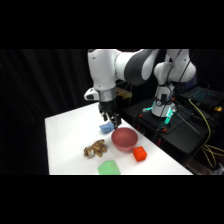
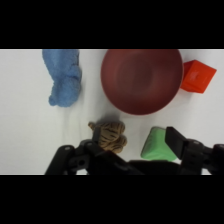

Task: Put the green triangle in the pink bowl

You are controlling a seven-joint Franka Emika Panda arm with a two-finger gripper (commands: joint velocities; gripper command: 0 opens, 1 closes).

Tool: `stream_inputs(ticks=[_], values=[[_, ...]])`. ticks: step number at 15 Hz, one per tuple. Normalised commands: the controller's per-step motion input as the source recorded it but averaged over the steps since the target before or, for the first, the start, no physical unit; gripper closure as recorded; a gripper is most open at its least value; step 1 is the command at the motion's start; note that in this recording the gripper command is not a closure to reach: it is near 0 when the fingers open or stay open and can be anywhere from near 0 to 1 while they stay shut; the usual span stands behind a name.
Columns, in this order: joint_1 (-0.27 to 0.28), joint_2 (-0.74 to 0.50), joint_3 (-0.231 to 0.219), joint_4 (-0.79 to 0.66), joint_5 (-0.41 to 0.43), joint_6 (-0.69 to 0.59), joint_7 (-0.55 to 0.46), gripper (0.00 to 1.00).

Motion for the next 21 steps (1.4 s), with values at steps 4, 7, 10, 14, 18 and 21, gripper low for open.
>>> stream_inputs(ticks=[4,7,10,14,18,21], values=[[0.119,0.21,0.046,0.19,-0.214,0.0,0.14,0.0],[0.133,0.3,0.039,0.3,-0.211,-0.01,0.13,0.0],[0.152,0.38,0.04,0.42,-0.174,-0.02,0.14,0.0],[0.126,0.34,0.022,0.47,-0.089,-0.02,0.12,0.0],[0.059,0.12,-0.002,0.24,0.012,0.08,0.15,0.0],[0.064,-0.05,-0.037,-0.06,0.035,0.26,0.26,0.0]])
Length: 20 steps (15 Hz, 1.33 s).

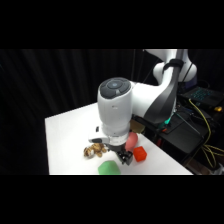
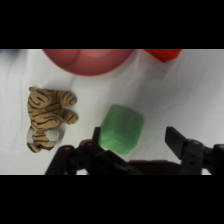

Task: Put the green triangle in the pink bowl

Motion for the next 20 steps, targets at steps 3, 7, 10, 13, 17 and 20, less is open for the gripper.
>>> stream_inputs(ticks=[3,7,10,13,17,20], values=[[0.091,-0.09,-0.072,-0.19,0.053,0.34,0.32,0.0],[0.16,-0.06,-0.121,-0.25,-0.023,0.36,0.31,0.0],[0.175,0.04,-0.139,-0.13,-0.07,0.28,0.22,0.0],[0.159,0.11,-0.141,0.06,-0.085,0.16,0.14,0.0],[0.096,0.18,-0.118,0.32,-0.045,-0.01,0.04,0.0],[0.046,0.28,-0.104,0.5,-0.016,-0.12,-0.05,0.0]])
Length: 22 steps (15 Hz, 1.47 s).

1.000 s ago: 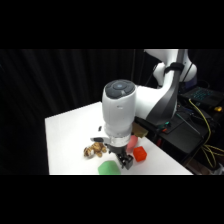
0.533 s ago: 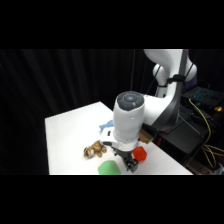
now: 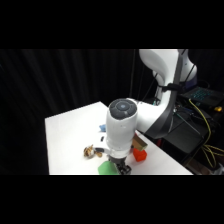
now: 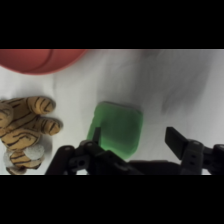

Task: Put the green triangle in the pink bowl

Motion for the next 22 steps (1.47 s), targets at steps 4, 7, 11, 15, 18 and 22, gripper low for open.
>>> stream_inputs(ticks=[4,7,11,15,18,22], values=[[0.017,0.27,-0.083,0.45,0.009,-0.15,-0.08,0.0],[0.003,0.18,-0.063,0.34,0.014,-0.17,-0.1,0.0],[-0.009,0.08,-0.041,0.25,0.011,-0.19,-0.12,0.0],[-0.033,0.02,-0.006,0.12,0.025,-0.18,-0.11,0.0],[-0.018,-0.05,0.048,-0.04,0.05,-0.12,-0.09,0.0],[-0.02,-0.01,0.088,0.02,0.101,-0.13,-0.11,0.0]])
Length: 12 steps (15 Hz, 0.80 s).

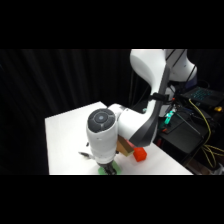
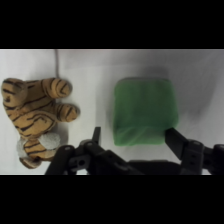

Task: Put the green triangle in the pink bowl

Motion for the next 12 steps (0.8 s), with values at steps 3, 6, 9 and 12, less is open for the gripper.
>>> stream_inputs(ticks=[3,6,9,12], values=[[-0.067,0.03,0.099,0.04,0.159,-0.13,-0.14,0.0],[-0.1,0.06,0.08,0.08,0.156,-0.13,-0.16,0.0],[-0.095,0.07,0.071,0.12,0.127,-0.14,-0.16,1.0],[-0.074,0.06,0.064,0.15,0.1,-0.16,-0.14,1.0]])
